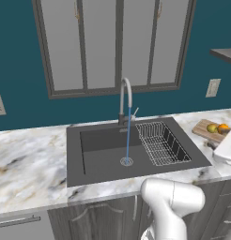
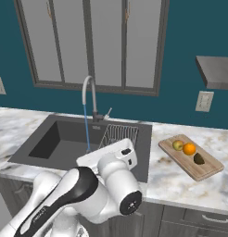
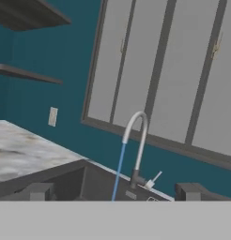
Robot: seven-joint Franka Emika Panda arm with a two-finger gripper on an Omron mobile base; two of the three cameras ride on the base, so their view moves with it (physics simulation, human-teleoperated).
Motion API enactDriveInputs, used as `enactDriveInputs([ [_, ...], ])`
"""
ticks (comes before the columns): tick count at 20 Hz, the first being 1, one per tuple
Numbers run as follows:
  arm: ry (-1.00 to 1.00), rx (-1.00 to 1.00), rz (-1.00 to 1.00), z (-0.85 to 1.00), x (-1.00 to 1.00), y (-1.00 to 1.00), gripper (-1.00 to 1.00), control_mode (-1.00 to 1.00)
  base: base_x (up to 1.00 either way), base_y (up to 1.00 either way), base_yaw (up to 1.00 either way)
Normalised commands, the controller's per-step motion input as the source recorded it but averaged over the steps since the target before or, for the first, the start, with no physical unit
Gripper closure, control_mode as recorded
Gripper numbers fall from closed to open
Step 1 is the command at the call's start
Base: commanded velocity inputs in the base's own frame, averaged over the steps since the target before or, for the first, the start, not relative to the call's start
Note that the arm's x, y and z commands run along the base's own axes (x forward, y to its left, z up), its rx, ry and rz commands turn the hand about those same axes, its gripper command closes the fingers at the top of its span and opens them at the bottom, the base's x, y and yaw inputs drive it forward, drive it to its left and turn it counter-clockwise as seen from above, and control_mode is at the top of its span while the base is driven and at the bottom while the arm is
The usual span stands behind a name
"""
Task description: Pick the apple, orange, kiwi from the sink and place them on the cutting board to airdry. Then turn off the sink faucet.
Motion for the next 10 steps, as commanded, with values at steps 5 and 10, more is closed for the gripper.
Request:
enactDriveInputs([
  [5, 0.04, 0.0, 0.02, -0.06, 0.56, 0.04, -1.0, -1.0, 0.0, 0.0, 0.0],
  [10, 0.0, 0.0, 0.01, -0.1, 0.44, 0.0, -1.0, -1.0, 0.0, 0.0, 0.0],
])
